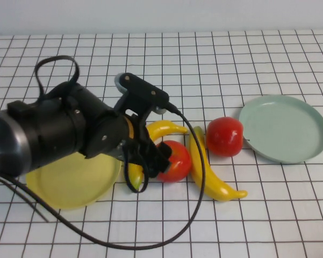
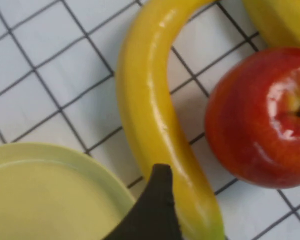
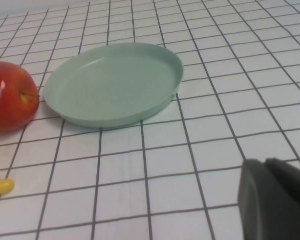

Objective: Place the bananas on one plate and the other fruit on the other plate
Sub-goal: Put one type of fruit in the left plate

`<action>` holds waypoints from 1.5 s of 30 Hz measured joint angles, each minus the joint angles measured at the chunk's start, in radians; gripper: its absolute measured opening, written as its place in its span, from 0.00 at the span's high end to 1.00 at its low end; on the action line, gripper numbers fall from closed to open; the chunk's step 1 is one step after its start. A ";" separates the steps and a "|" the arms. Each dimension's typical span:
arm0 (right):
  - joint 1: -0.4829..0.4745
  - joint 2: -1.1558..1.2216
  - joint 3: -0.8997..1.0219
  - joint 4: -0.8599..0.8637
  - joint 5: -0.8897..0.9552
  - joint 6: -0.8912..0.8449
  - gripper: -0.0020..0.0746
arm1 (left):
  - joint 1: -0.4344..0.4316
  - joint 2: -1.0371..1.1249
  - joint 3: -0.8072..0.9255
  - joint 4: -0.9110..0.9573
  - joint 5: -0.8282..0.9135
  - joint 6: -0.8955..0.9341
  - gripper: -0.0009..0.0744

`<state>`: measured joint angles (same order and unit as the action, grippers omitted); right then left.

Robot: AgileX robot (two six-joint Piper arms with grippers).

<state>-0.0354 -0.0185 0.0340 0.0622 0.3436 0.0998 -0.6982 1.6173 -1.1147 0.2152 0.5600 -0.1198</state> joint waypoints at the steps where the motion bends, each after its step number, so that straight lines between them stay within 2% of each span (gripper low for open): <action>1: 0.000 0.000 0.000 0.000 0.000 0.000 0.99 | -0.010 0.016 -0.014 -0.023 0.013 0.012 0.11; 8: 0.000 0.000 0.000 0.000 0.000 0.000 0.99 | -0.038 0.084 -0.098 -0.125 0.064 0.087 0.11; 26: 0.000 0.000 0.000 0.002 0.000 0.000 0.99 | -0.038 0.223 -0.153 -0.118 -0.001 0.127 0.11; 32: 0.000 0.000 0.000 0.002 0.000 0.000 0.99 | -0.038 0.226 -0.155 -0.109 -0.008 0.114 0.22; 40: 0.000 0.000 0.000 0.004 0.000 0.000 0.99 | -0.038 0.094 -0.126 0.051 0.004 -0.021 0.22; 45: 0.000 0.000 0.000 0.004 0.000 0.000 0.99 | 0.046 -0.083 0.003 0.101 -0.077 -0.130 0.22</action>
<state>-0.0354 -0.0185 0.0340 0.0660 0.3436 0.0998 -0.6526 1.5342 -1.1118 0.3166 0.4829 -0.2493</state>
